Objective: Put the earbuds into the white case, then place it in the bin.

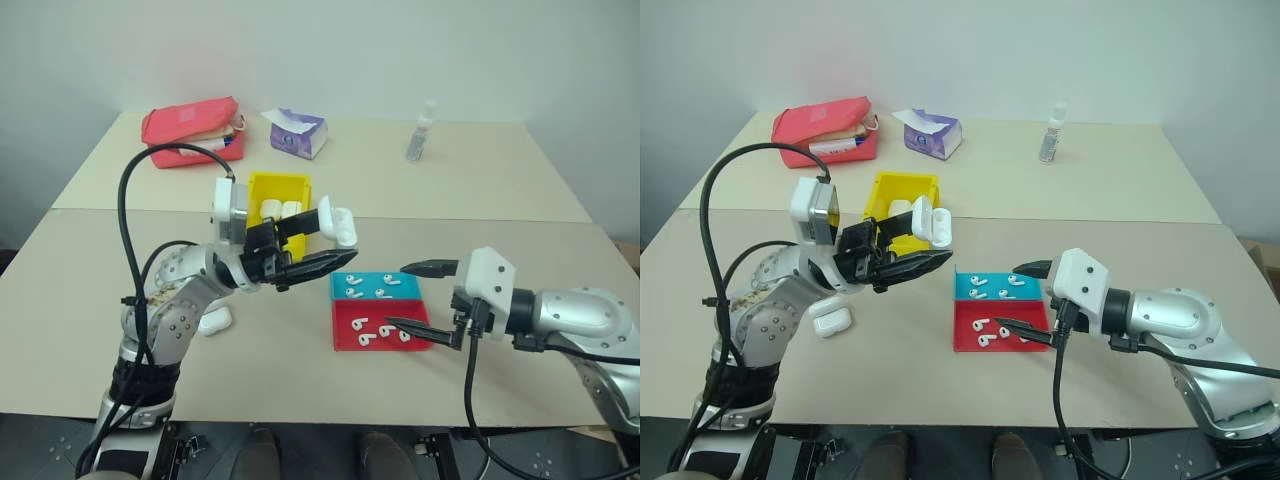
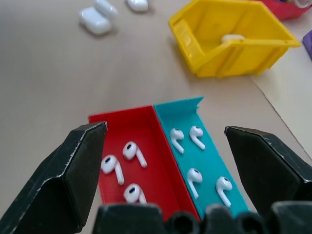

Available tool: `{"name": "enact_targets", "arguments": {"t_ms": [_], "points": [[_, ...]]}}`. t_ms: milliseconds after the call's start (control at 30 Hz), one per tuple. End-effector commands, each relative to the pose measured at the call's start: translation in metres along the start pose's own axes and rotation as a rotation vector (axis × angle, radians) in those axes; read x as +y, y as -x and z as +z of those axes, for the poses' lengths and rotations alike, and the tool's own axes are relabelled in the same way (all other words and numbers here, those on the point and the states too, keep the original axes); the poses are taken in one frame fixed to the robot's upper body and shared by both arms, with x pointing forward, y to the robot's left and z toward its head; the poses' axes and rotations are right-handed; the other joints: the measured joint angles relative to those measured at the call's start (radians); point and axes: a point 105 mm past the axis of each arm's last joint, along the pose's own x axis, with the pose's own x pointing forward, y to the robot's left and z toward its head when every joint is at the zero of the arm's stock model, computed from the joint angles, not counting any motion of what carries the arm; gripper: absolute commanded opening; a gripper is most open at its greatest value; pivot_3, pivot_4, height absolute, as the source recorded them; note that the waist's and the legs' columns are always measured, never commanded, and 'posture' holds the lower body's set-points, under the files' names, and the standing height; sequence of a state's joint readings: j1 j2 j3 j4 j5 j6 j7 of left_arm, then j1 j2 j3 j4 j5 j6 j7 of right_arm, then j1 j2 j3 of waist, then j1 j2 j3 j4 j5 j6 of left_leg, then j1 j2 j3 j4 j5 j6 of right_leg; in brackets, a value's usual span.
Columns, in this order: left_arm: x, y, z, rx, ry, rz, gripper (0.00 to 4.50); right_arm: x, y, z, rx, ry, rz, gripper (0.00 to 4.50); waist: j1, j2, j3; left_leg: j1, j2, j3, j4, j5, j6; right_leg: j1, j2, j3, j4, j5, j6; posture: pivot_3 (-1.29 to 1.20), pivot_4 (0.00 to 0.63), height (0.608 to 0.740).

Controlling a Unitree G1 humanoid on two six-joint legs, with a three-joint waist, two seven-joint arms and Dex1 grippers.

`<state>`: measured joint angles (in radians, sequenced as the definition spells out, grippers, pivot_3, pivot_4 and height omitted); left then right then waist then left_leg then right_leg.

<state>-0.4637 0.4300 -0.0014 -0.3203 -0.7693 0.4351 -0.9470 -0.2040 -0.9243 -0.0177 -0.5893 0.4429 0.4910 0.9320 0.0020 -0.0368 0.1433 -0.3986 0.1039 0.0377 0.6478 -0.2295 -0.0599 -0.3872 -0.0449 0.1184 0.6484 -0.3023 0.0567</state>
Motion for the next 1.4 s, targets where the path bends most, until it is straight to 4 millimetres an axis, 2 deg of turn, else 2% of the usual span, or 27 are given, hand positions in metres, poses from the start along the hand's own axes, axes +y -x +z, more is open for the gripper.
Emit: {"name": "enact_targets", "arguments": {"t_ms": [33, 133, 233, 333, 467, 533, 667, 867, 1200, 1400], "points": [[-0.002, -0.004, -0.001, -0.021, -0.045, 0.026, 2.80, -0.008, -0.002, -0.005, 0.085, 0.083, 0.057, 4.50, 0.000, 0.000, 0.000, 0.000, 0.000, 0.000, 0.000, 0.000, 0.000, 0.000, 0.000, 0.000, 0.000, 0.000, 0.000, 0.00, 0.150, 0.740], [0.012, 0.001, -0.017, -0.001, -0.041, 0.082, 2.80, -0.012, -0.006, -0.009, 0.133, 0.160, 0.127, 4.50, 0.000, 0.000, 0.000, 0.000, 0.000, 0.000, 0.001, 0.000, 0.000, 0.000, 0.000, 0.000, 0.000, 0.000, 0.000, 0.00, 0.150, 0.740], [0.014, 0.003, -0.028, 0.020, -0.052, 0.090, 2.80, -0.011, -0.008, -0.019, 0.192, 0.245, 0.205, 3.88, 0.001, 0.000, 0.000, 0.000, 0.000, 0.000, 0.000, 0.000, 0.000, 0.000, 0.000, 0.000, -0.001, 0.000, 0.000, 0.00, 0.150, 0.740], [0.001, 0.007, -0.028, 0.038, -0.065, 0.033, 2.80, -0.011, -0.010, -0.028, 0.236, 0.285, 0.215, 2.93, 0.002, 0.000, 0.000, -0.002, 0.000, 0.000, 0.001, -0.001, 0.001, -0.001, 0.000, 0.000, -0.002, 0.000, 0.000, 0.00, 0.150, 0.740], [-0.019, 0.023, -0.020, 0.068, -0.088, -0.071, 2.80, -0.013, -0.008, -0.039, 0.352, 0.288, 0.213, 2.93, 0.002, 0.001, 0.000, -0.002, 0.000, 0.000, 0.000, -0.001, 0.002, -0.002, 0.000, 0.000, -0.001, 0.000, 0.000, 0.00, 0.150, 0.740], [-0.021, 0.026, -0.015, 0.056, -0.097, -0.081, 2.80, -0.010, -0.006, -0.042, 0.398, 0.279, 0.234, 2.93, 0.004, 0.002, 0.001, -0.001, 0.000, 0.000, 0.001, -0.001, 0.002, -0.002, 0.000, 0.000, 0.000, 0.000, 0.000, 0.00, 0.150, 0.740], [-0.023, 0.019, -0.011, 0.006, -0.096, -0.065, 2.80, -0.002, -0.005, -0.048, 0.468, 0.273, 0.266, 2.93, 0.011, 0.002, 0.001, -0.001, 0.000, 0.000, 0.002, -0.001, 0.002, 0.000, 0.000, -0.001, 0.000, 0.000, 0.000, 0.00, 0.150, 0.740], [-0.031, 0.015, -0.021, -0.015, -0.064, -0.053, 2.80, -0.004, -0.009, -0.064, 0.554, 0.237, 0.239, 2.93, 0.008, 0.002, 0.000, -0.001, 0.000, 0.000, 0.002, -0.001, 0.002, -0.001, 0.000, 0.000, 0.000, 0.000, 0.000, 0.00, 0.150, 0.740], [-0.033, 0.013, -0.023, -0.017, -0.059, -0.048, 2.80, 0.006, -0.023, -0.067, 0.539, 0.212, 0.255, 2.93, 0.008, 0.002, 0.000, -0.001, 0.000, 0.000, 0.002, -0.001, 0.003, -0.001, 0.000, 0.000, 0.000, 0.000, 0.000, 0.00, 0.150, 0.740], [-0.035, 0.012, -0.023, -0.016, -0.062, -0.051, 2.80, 0.006, -0.022, -0.073, 0.568, 0.227, 0.251, 2.93, 0.009, 0.002, 0.000, -0.001, 0.000, 0.000, 0.003, -0.001, 0.003, -0.001, 0.000, 0.000, 0.000, 0.000, 0.000, 0.00, 0.150, 0.740]]}}
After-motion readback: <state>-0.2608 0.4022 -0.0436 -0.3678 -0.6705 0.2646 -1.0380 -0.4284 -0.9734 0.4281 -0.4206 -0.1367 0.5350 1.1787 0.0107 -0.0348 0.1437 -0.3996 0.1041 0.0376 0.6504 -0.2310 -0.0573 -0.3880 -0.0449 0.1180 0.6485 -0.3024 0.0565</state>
